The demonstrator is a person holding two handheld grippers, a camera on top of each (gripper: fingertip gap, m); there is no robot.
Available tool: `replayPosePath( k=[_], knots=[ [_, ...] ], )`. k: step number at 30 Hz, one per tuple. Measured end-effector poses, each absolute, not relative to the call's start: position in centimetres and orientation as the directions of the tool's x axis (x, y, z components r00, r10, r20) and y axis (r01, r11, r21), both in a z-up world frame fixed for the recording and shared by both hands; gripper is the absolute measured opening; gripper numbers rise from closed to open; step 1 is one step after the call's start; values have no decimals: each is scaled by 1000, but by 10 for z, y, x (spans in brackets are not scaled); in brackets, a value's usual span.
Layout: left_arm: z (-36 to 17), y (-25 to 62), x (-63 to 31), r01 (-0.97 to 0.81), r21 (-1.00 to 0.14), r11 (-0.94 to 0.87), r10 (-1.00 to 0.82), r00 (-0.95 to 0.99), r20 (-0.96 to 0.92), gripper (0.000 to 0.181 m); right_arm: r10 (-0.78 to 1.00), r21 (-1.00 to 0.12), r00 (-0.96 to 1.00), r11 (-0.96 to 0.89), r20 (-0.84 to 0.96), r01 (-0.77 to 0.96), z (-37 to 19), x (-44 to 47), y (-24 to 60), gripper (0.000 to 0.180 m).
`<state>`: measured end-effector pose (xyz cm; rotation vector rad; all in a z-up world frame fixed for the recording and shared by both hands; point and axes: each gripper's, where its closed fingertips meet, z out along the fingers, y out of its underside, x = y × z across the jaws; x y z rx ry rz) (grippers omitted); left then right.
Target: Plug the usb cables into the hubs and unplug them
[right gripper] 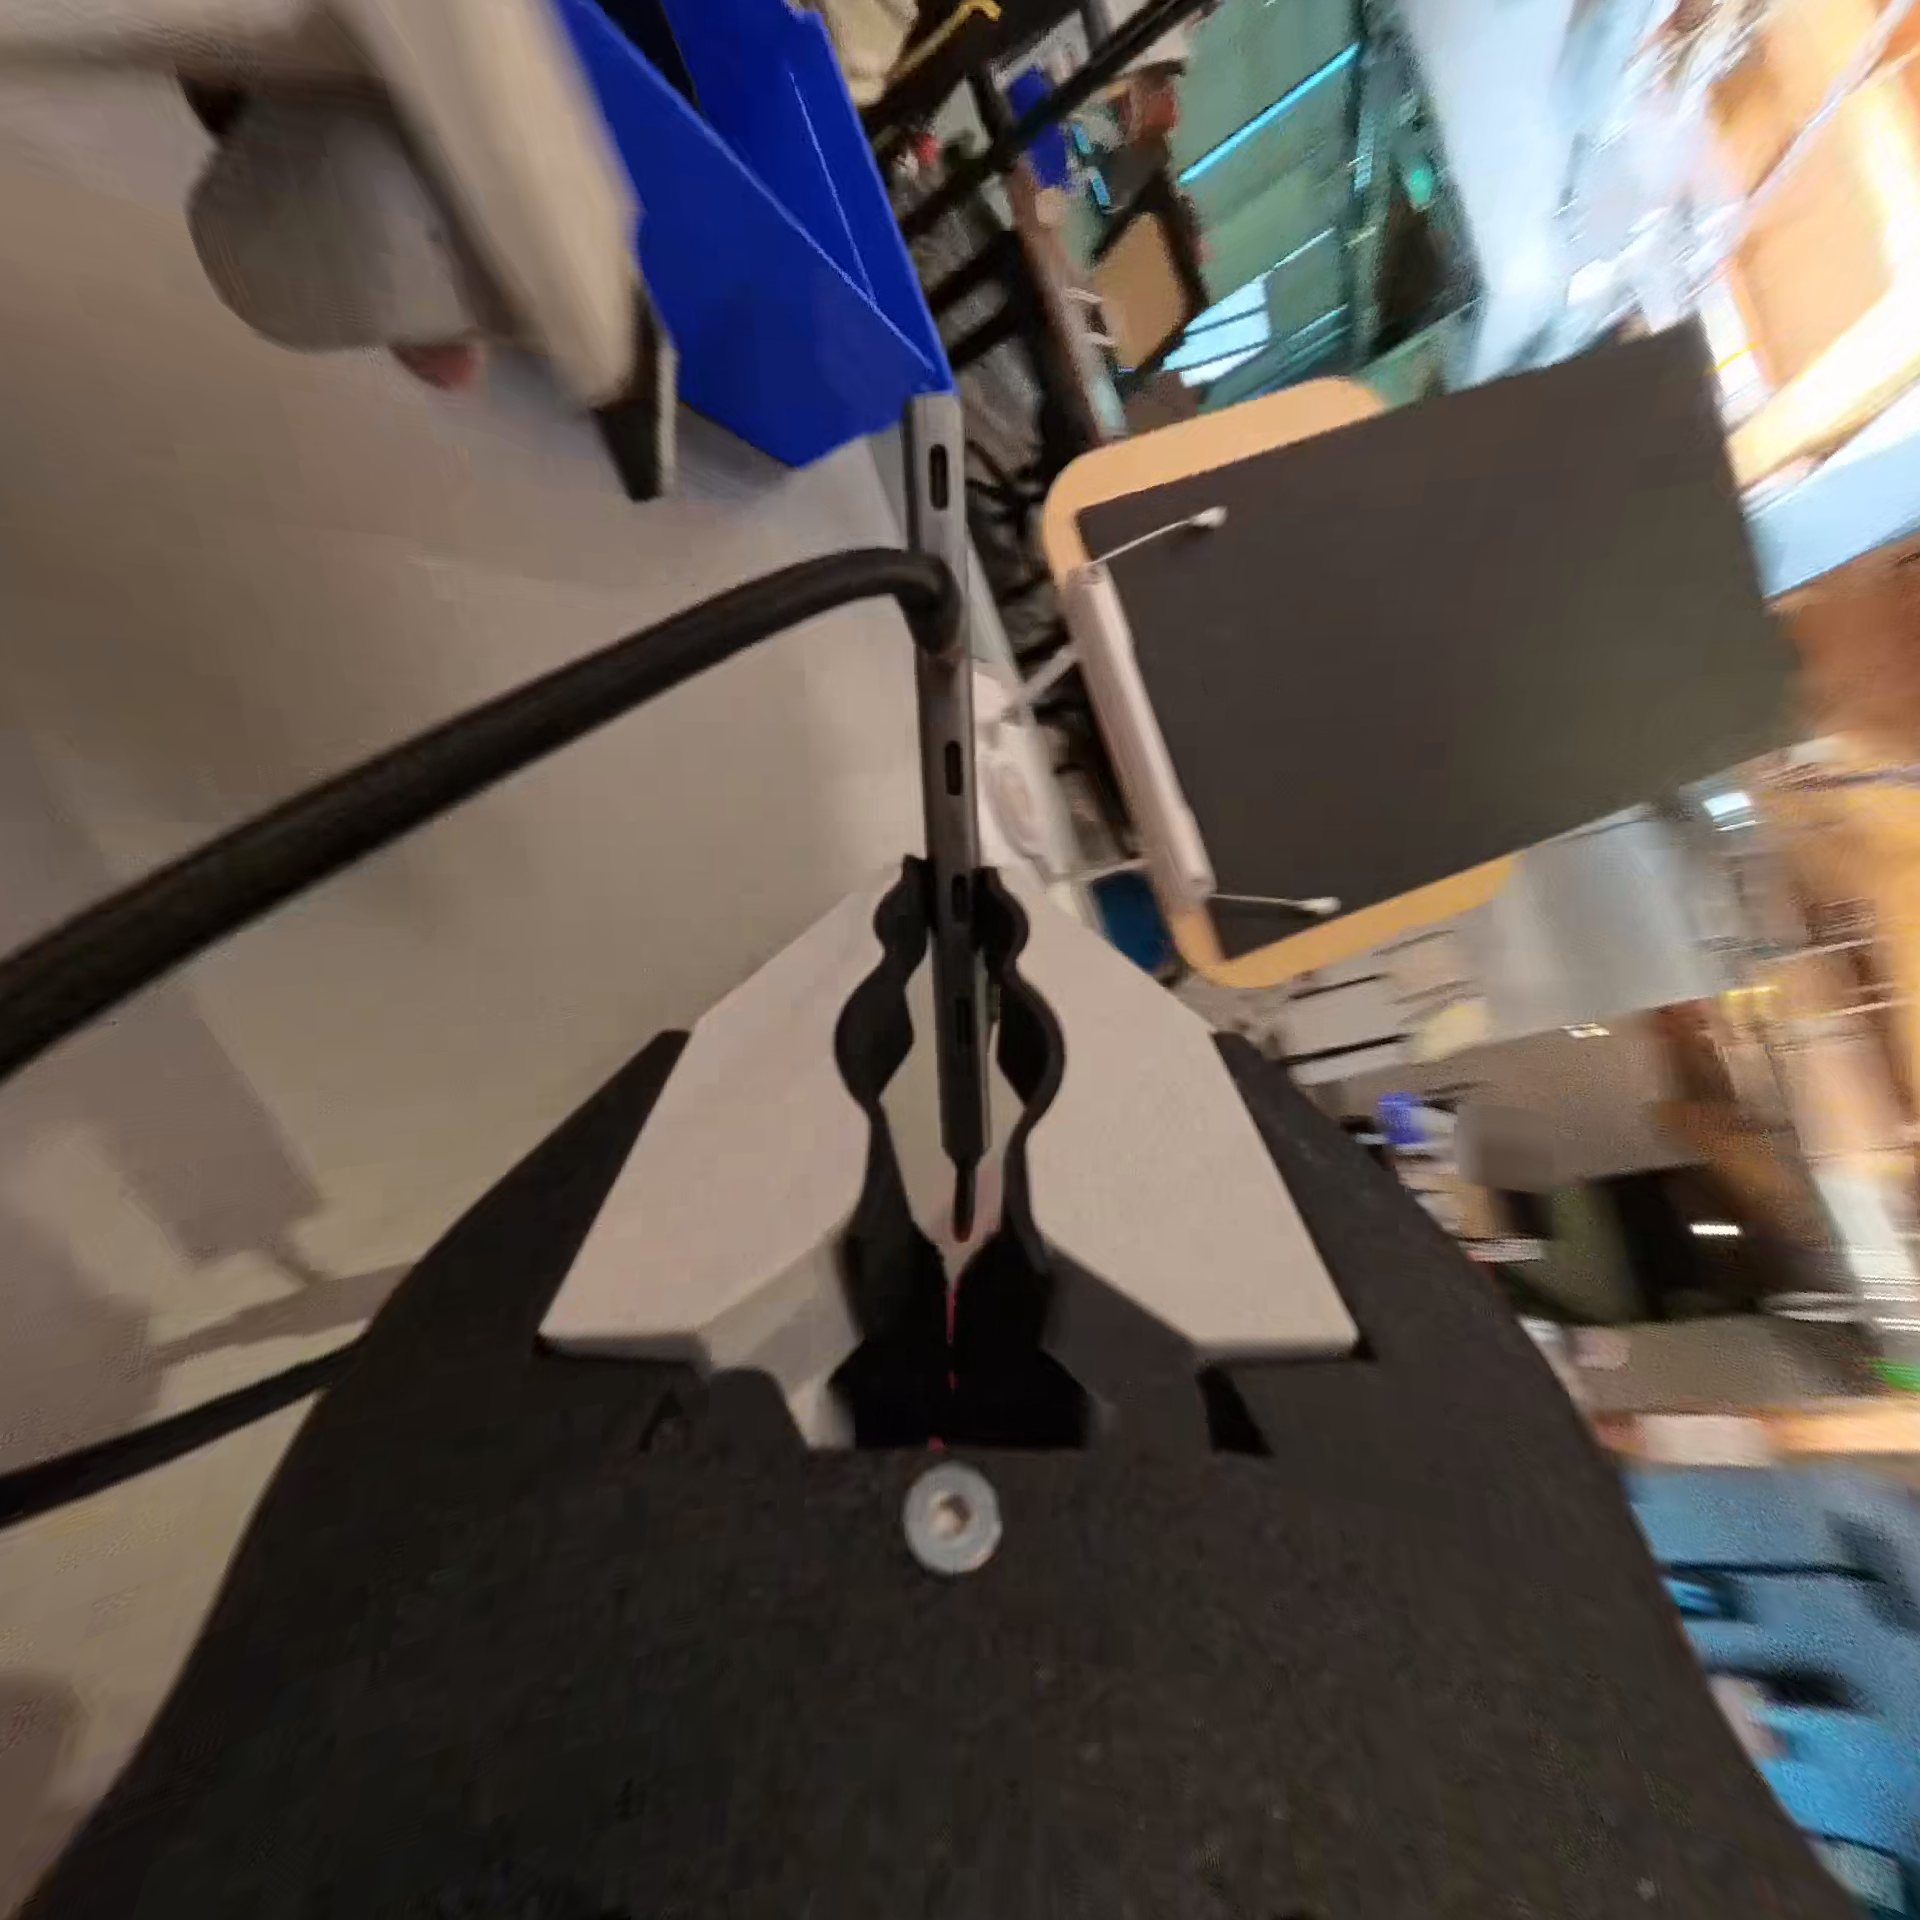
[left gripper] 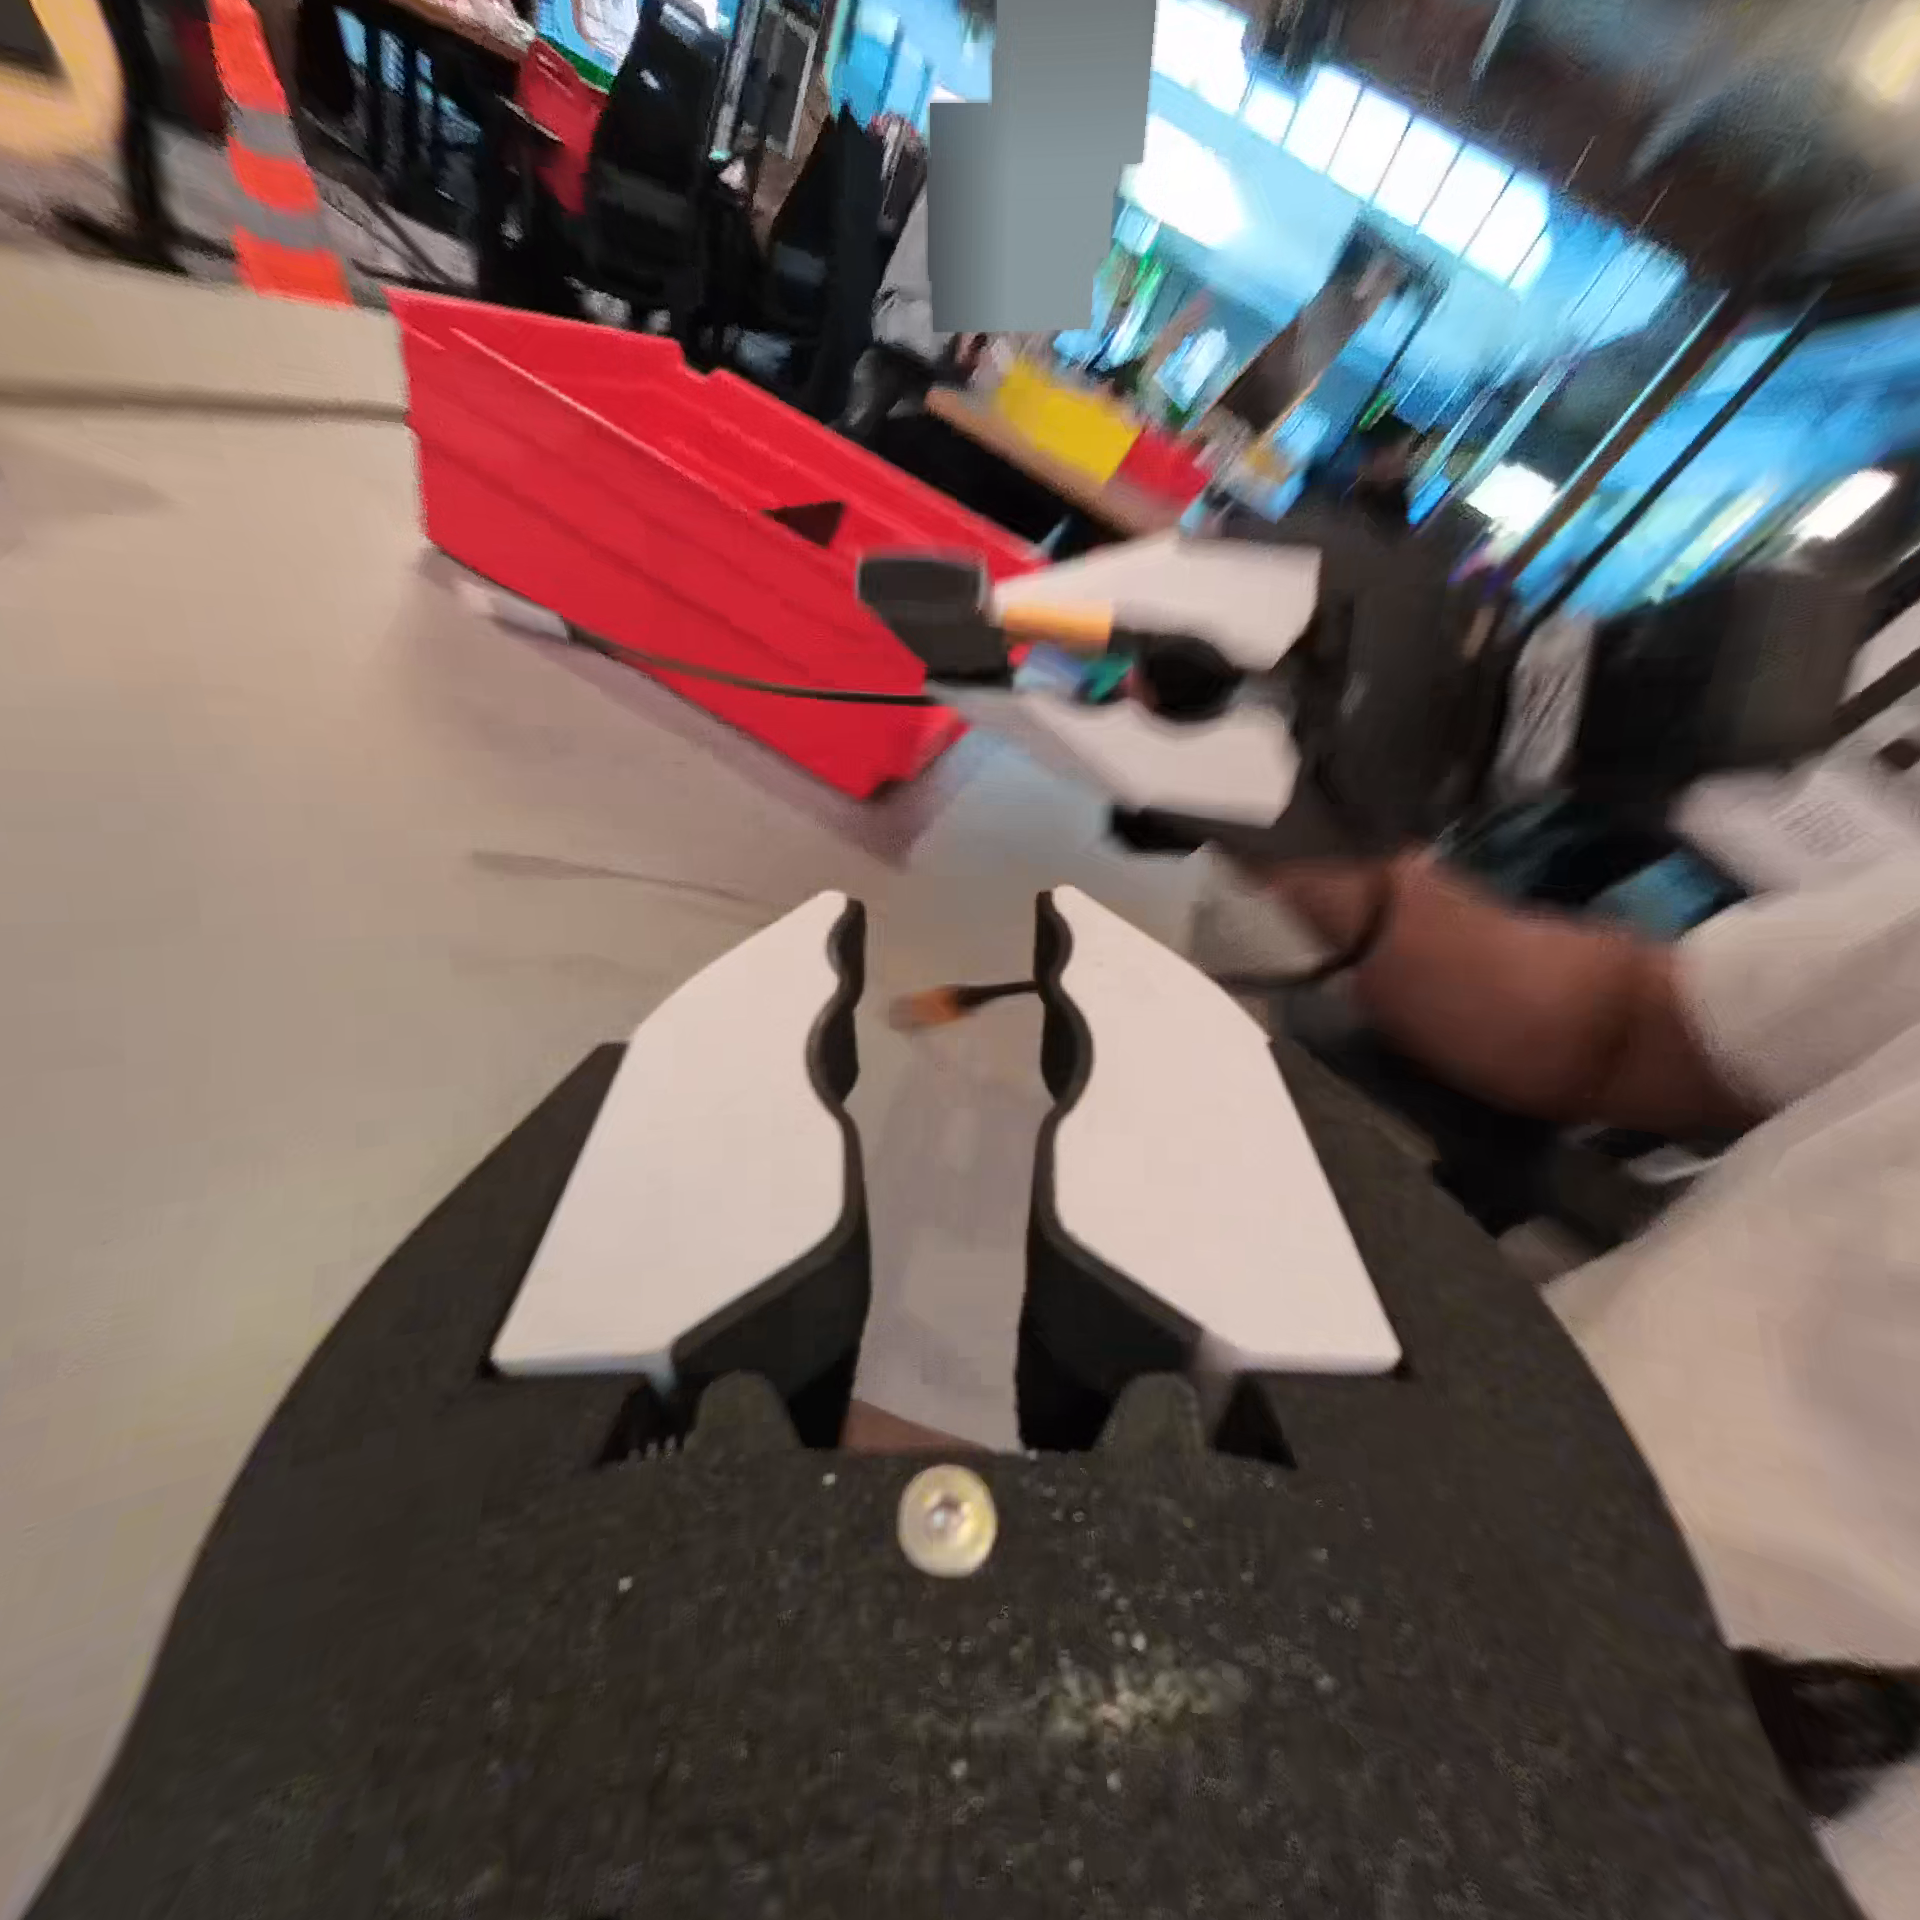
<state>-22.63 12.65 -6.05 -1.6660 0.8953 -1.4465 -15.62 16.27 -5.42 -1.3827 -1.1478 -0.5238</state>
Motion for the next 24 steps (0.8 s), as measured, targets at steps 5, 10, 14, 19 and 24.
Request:
replayPosePath(
  k=[5,10,14,19,24],
  knots=[
    [-51,117,-206,46,-728,-684,-728,1,685,38,160,-274,242,223,957,935,-59,-173,160,8],
    [-39,120,-207,119,-652,-749,-661,-59,748,11,112,-230,213,181,971,956,-57,-168,163,8],
    [-40,114,-206,107,-580,-808,-589,-107,801,27,83,-167,156,152,984,974,-58,-171,163,8],
    [-57,122,-206,74,-608,-790,-610,1,793,15,114,-175,157,172,981,969,-69,-181,161,11],
    [-86,134,-222,-138,-814,-564,-819,217,531,7,474,-579,451,163,756,799,-90,-194,152,34]
  ],
)
